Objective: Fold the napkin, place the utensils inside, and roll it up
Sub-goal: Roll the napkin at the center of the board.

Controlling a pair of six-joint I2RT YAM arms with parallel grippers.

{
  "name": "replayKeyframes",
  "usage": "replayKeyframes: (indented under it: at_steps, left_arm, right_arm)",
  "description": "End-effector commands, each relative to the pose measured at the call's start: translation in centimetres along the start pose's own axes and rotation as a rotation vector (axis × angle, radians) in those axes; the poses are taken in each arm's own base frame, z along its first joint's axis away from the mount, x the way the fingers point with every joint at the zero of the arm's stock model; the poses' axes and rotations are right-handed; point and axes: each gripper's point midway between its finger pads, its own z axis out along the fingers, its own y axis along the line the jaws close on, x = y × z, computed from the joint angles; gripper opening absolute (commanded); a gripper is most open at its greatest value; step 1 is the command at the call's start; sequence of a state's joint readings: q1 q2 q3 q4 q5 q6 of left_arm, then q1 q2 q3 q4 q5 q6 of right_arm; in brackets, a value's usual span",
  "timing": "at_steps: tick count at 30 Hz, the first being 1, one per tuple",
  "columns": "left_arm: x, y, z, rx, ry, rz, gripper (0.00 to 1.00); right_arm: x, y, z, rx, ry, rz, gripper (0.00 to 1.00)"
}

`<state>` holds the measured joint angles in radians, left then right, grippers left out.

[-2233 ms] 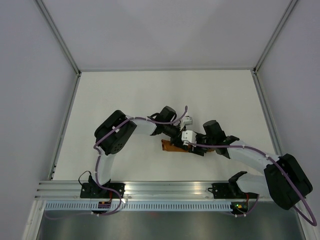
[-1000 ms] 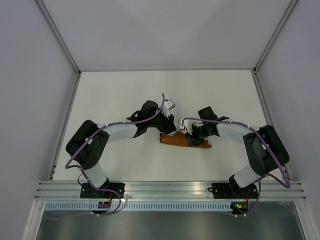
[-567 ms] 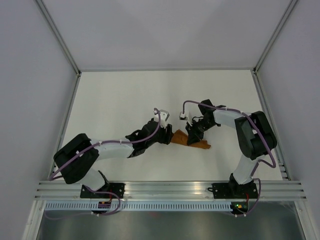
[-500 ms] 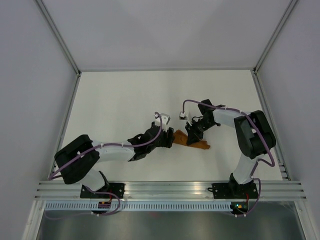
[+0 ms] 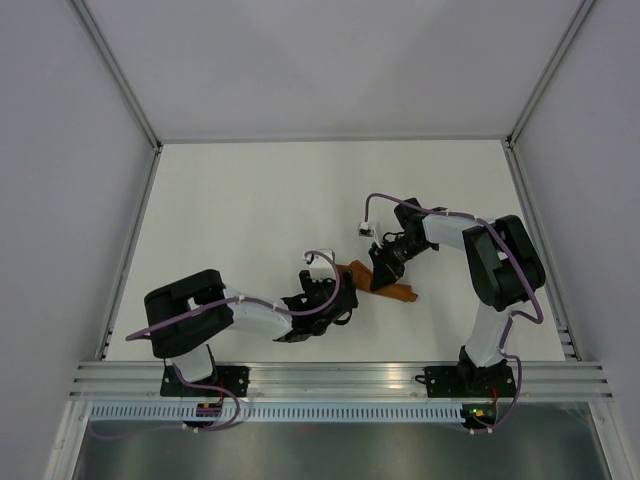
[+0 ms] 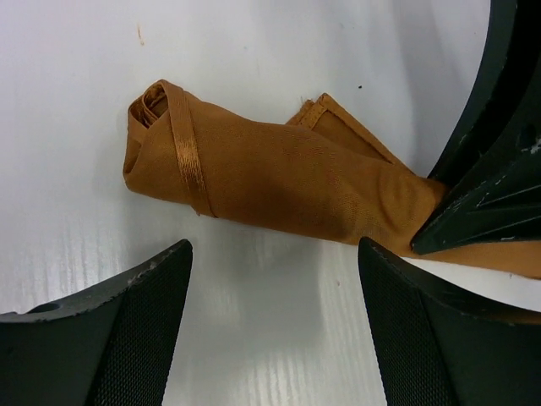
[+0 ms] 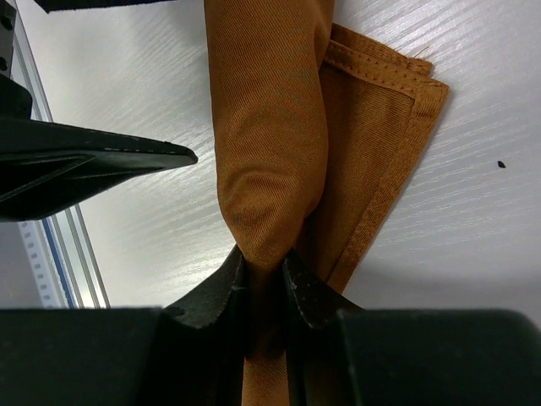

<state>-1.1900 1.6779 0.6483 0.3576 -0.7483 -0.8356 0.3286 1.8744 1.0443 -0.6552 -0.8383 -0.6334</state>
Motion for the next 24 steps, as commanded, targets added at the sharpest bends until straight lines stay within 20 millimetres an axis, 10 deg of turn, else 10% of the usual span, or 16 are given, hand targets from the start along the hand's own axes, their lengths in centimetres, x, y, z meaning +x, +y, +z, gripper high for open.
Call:
replayKeyframes:
  at_steps: [1,18,24]
  left_arm:
    - [-2.5,-1.5,0.2,-0.041,-0.130,-0.241,0.84]
    - [-0.2,-0.9,1.0,-0.173,-0.109,-0.509,0.82]
    - [-0.5,-0.1,1.1,-0.245,-0.111,-0.475,0.76]
  right_arm:
    - [3.2,-2.1,0.9,0.077,0.114,0.045,0.09]
    - [2.9,-2.6,1.2,0.076,0.103,0.067,0.09]
    - [2.1,-2.8,0.9,0.096,0.081,0.061,0.28]
